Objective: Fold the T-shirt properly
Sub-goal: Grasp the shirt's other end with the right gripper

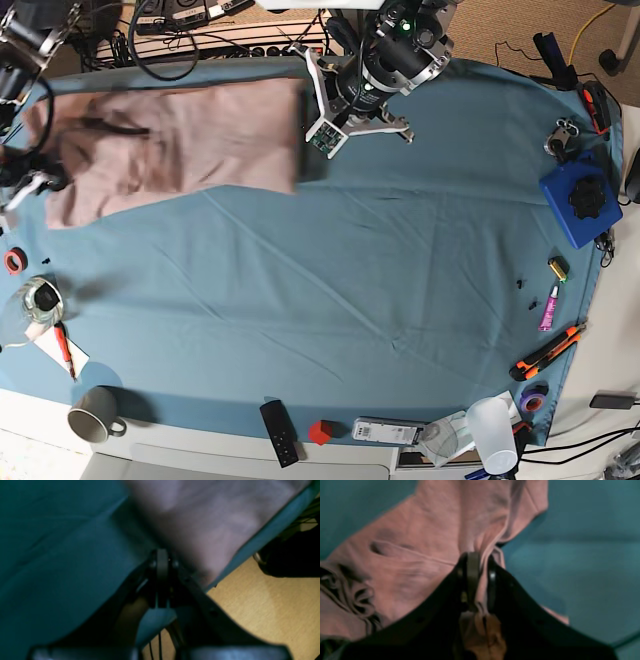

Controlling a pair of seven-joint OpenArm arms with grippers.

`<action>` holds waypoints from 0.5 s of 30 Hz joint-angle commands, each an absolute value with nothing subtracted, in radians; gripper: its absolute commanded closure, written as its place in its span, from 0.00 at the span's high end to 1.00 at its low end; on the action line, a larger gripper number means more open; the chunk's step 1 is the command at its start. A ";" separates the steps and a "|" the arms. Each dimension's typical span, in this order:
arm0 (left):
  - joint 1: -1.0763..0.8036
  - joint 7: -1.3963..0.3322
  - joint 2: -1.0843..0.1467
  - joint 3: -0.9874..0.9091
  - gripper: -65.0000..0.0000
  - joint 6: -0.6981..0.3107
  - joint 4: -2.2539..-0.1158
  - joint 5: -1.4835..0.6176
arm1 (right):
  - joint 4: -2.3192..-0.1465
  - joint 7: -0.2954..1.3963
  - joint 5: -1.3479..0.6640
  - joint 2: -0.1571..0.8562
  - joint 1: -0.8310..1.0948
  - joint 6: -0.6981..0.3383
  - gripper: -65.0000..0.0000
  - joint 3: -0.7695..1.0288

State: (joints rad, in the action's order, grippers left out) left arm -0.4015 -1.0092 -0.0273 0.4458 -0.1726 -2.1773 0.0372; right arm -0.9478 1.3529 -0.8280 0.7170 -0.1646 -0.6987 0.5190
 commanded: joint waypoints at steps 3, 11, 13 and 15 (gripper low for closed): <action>-0.405 -1.006 -0.019 0.451 0.00 -0.176 -2.193 0.032 | -0.962 1.330 -0.811 0.764 -0.220 -0.698 0.00 0.546; -0.448 -1.013 -0.020 0.448 0.00 -0.136 -2.236 0.150 | -1.010 1.396 -0.936 0.759 -0.196 -0.698 0.00 0.555; -0.465 -1.013 -0.020 0.448 0.00 -0.099 -2.257 0.187 | -1.052 1.396 -0.974 0.759 -0.162 -0.698 0.00 0.554; -0.477 -1.013 -0.020 0.448 0.00 -0.084 -2.279 0.226 | -1.107 1.396 -0.987 0.759 -0.125 -0.698 0.00 0.555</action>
State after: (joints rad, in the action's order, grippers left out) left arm -0.4736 -1.0328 -0.0277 0.4454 -0.0868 -2.2585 0.2295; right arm -1.0927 1.4078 -0.9691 0.7254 -0.1089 -0.6964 0.5476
